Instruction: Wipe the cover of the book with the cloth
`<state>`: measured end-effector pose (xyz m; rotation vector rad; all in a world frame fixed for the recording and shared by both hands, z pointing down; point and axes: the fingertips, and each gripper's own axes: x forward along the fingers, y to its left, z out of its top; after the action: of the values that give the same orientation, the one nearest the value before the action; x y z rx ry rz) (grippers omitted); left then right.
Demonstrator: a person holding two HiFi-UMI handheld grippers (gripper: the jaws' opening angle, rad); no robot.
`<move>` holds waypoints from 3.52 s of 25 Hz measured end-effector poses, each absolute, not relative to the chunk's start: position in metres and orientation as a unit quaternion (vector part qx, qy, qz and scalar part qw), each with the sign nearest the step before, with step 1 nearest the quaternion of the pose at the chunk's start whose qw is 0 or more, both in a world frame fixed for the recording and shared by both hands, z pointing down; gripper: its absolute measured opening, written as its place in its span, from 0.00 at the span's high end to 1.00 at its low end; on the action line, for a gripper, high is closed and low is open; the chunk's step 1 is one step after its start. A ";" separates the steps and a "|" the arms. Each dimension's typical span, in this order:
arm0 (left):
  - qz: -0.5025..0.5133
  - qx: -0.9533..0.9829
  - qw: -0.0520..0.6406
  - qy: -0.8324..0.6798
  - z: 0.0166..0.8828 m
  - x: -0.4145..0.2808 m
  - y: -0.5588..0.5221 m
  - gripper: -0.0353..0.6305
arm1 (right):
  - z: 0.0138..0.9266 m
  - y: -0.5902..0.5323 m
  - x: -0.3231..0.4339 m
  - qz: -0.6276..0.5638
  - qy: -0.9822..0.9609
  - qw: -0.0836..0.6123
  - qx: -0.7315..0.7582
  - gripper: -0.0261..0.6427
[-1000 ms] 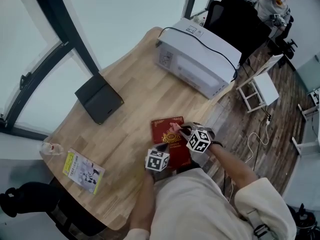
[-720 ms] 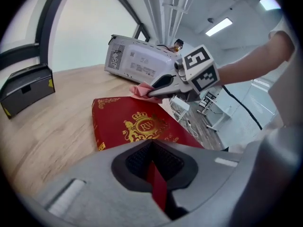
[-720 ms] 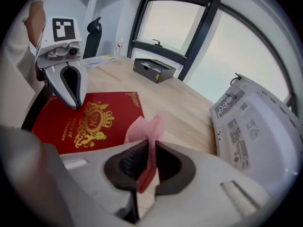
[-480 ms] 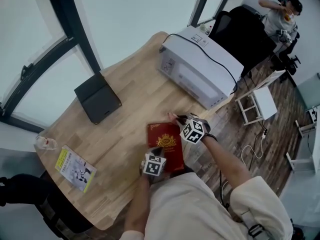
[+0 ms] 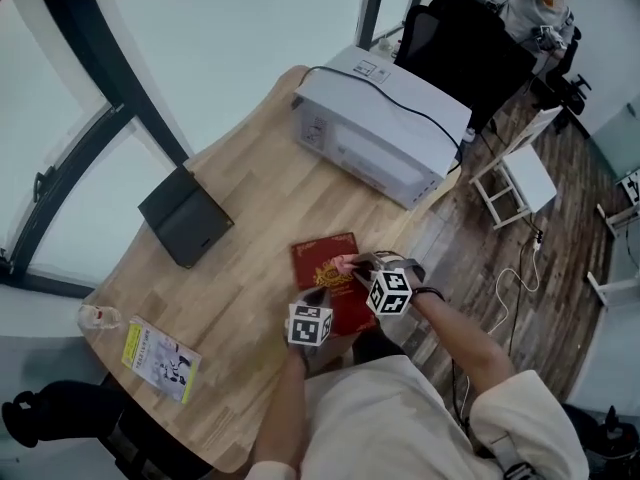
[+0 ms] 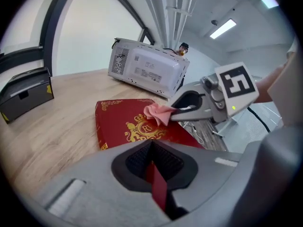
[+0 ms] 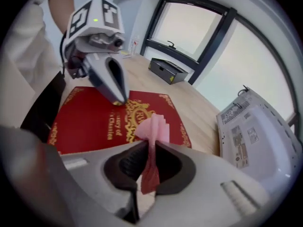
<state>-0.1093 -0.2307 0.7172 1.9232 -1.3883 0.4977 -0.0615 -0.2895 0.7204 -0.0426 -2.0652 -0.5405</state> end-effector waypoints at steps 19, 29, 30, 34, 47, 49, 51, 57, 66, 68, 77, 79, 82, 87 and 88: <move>0.181 0.775 0.315 -0.518 0.700 -0.111 -0.220 0.94 | 0.700 -0.094 -0.004 -0.068 -0.834 0.487 -0.251 0.91; 0.158 0.740 0.361 -0.545 0.717 -0.143 -0.196 0.94 | 0.713 -0.132 -0.052 -0.045 -0.843 0.486 -0.226 0.91; 0.163 0.739 0.361 -0.544 0.716 -0.144 -0.197 0.94 | 0.715 -0.139 -0.056 -0.053 -0.841 0.490 -0.225 0.91; 0.166 0.734 0.370 -0.545 0.716 -0.146 -0.195 0.94 | 0.718 -0.164 -0.071 -0.074 -0.839 0.496 -0.211 0.91; 0.157 0.728 0.386 -0.544 0.714 -0.142 -0.190 0.94 | 0.717 -0.287 -0.117 -0.085 -0.866 0.480 -0.113 0.91; 0.152 0.727 0.390 -0.544 0.714 -0.141 -0.190 0.94 | 0.716 -0.308 -0.123 -0.079 -0.872 0.474 -0.094 0.91; 0.148 0.723 0.396 -0.547 0.714 -0.143 -0.190 0.94 | 0.715 -0.331 -0.132 -0.091 -0.874 0.472 -0.065 0.91; 0.148 0.718 0.399 -0.551 0.713 -0.143 -0.190 0.94 | 0.693 -0.397 -0.162 -0.177 -0.869 0.457 0.064 0.91; 0.138 0.716 0.402 -0.554 0.715 -0.144 -0.191 0.94 | 0.720 -0.297 -0.197 -0.276 -0.858 0.427 -0.067 0.91; 0.136 0.718 0.401 -0.552 0.715 -0.144 -0.192 0.94 | 0.719 -0.286 -0.200 -0.254 -0.865 0.425 -0.077 0.90; 0.128 0.704 0.397 -0.574 0.712 -0.169 -0.170 0.94 | 0.720 -0.234 -0.175 -0.217 -0.853 0.448 -0.156 0.90; 0.133 0.699 0.396 -0.580 0.715 -0.178 -0.162 0.94 | 0.721 -0.222 -0.170 -0.208 -0.855 0.447 -0.163 0.90; 0.129 0.696 0.395 -0.585 0.714 -0.184 -0.156 0.94 | 0.720 -0.200 -0.159 -0.199 -0.854 0.447 -0.177 0.90; 0.110 0.691 0.397 -0.594 0.713 -0.189 -0.156 0.94 | 0.719 -0.169 -0.145 -0.163 -0.867 0.441 -0.165 0.90; 0.110 0.691 0.396 -0.595 0.713 -0.189 -0.155 0.94 | 0.719 -0.162 -0.142 -0.153 -0.871 0.438 -0.162 0.90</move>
<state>-0.1886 -0.1551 0.7127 1.7517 -1.5083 0.2790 -0.1424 -0.1619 0.7189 -0.4034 -2.1646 -0.3802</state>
